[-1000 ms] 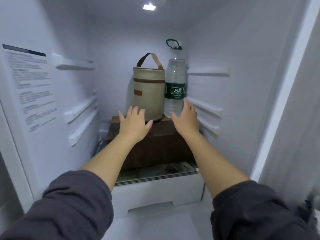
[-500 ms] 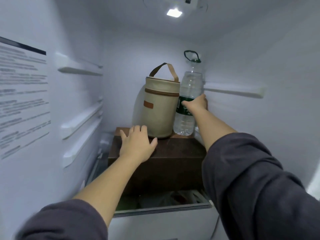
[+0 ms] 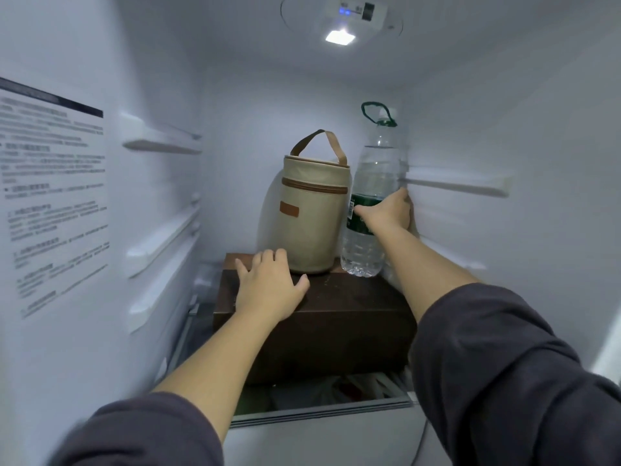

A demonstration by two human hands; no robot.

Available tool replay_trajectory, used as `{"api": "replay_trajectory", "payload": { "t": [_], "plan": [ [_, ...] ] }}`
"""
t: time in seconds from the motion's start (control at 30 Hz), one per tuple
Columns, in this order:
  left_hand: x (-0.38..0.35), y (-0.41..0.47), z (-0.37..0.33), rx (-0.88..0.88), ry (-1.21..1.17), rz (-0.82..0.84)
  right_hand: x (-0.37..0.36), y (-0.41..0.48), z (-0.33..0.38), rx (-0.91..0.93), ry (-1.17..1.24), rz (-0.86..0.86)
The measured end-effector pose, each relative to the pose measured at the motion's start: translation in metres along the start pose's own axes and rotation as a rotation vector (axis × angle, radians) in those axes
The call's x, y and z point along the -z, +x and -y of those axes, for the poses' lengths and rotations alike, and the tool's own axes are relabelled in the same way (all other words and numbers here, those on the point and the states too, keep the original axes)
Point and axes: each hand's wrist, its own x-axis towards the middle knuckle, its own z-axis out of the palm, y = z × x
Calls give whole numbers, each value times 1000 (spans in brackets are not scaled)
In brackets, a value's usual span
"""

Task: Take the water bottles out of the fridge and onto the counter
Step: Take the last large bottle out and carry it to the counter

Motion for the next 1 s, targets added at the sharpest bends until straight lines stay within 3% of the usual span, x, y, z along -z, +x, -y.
{"api": "replay_trajectory", "payload": {
  "t": [0.3,0.83,1.0],
  "plan": [
    [2,-1,1,-9,1,31,29,-24,-2,-1,-74,53],
    [-1,1,2,-38,-13,-34,50,-15,43,36,222,-19],
    [2,-2,-23,-134,-488,-147,79,-42,32,95,314,-63]
  ]
}}
